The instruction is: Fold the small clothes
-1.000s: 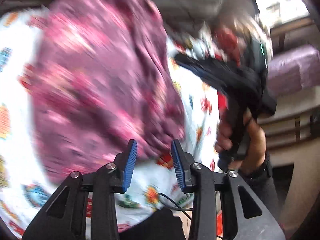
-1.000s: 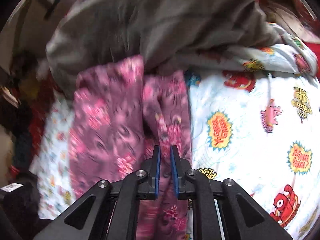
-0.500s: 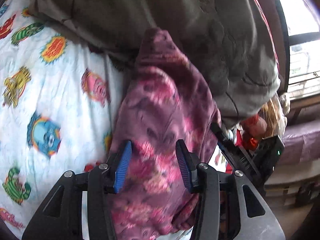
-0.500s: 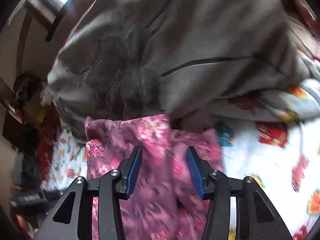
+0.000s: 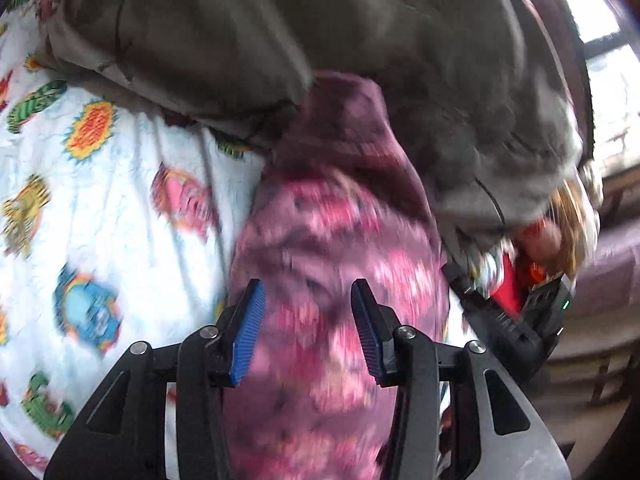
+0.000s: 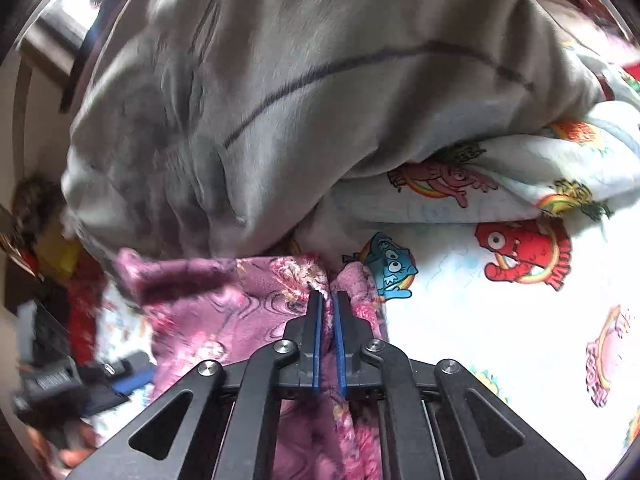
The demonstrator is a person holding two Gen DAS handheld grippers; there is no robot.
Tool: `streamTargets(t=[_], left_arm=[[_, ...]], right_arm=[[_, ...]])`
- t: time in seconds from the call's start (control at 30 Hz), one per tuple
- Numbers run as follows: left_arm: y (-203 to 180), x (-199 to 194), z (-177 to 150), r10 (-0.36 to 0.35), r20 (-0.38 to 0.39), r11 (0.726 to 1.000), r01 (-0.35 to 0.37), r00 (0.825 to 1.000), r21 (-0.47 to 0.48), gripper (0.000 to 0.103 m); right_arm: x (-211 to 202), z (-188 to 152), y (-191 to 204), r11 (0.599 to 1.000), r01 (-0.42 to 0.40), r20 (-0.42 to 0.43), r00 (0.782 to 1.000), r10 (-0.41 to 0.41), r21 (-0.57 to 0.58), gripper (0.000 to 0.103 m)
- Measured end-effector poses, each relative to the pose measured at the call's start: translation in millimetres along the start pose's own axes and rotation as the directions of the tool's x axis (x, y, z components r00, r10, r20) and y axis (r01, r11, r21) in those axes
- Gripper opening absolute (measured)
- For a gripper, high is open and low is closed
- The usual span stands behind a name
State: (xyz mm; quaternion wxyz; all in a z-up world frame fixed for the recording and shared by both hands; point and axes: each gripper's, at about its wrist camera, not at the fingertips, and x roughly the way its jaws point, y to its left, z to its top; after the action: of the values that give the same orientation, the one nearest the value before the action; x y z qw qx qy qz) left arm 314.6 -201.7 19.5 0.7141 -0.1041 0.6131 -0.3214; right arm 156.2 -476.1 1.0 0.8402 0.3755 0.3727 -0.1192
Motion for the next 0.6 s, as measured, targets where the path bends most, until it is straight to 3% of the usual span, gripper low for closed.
streamTargets(t=[0.1, 0.2, 0.33, 0.4, 0.43, 0.47, 0.5, 0.6], left_arm=[[5, -18, -34, -0.035, -0.022, 0.997, 0.037, 0.999, 0.061, 0.043], [12, -25, -73, -0.059, -0.029, 0.995, 0.061, 0.998, 0.085, 0.043], [18, -21, -107, -0.051, -0.048, 0.997, 0.054, 0.998, 0.063, 0.043], [24, -22, -114, -0.036, -0.067, 0.998, 0.039, 0.997, 0.046, 0.043], [23, -23, -116, -0.028, -0.071, 0.999, 0.031, 0.997, 0.042, 0.043], [23, -26, -117, -0.029, -0.073, 0.999, 0.032, 0.997, 0.041, 0.043], [22, -29, -118, -0.031, -0.073, 0.999, 0.034, 0.997, 0.042, 0.043], [21, -34, -121, -0.011, -0.058, 0.999, 0.014, 0.998, 0.05, 0.043]], right_arm=[[-35, -17, 3, 0.993, -0.109, -0.032, 0.994, 0.108, -0.043, 0.015], [-64, -51, 4, 0.988, -0.1, -0.058, 0.994, 0.094, -0.116, 0.032], [-66, -90, 13, 0.981, -0.132, -0.126, 0.985, 0.114, -0.146, 0.033], [-53, -112, 16, 0.976, -0.096, -0.198, 0.979, 0.056, -0.198, 0.035], [-49, -121, 21, 0.968, -0.051, -0.21, 0.978, -0.002, -0.247, 0.034], [-52, -125, 27, 0.956, -0.02, -0.188, 0.981, -0.037, -0.293, 0.025], [-60, -124, 28, 0.952, -0.038, -0.174, 0.985, -0.016, -0.304, 0.01], [-97, -119, 21, 0.956, -0.126, -0.067, 0.991, 0.112, -0.266, 0.009]])
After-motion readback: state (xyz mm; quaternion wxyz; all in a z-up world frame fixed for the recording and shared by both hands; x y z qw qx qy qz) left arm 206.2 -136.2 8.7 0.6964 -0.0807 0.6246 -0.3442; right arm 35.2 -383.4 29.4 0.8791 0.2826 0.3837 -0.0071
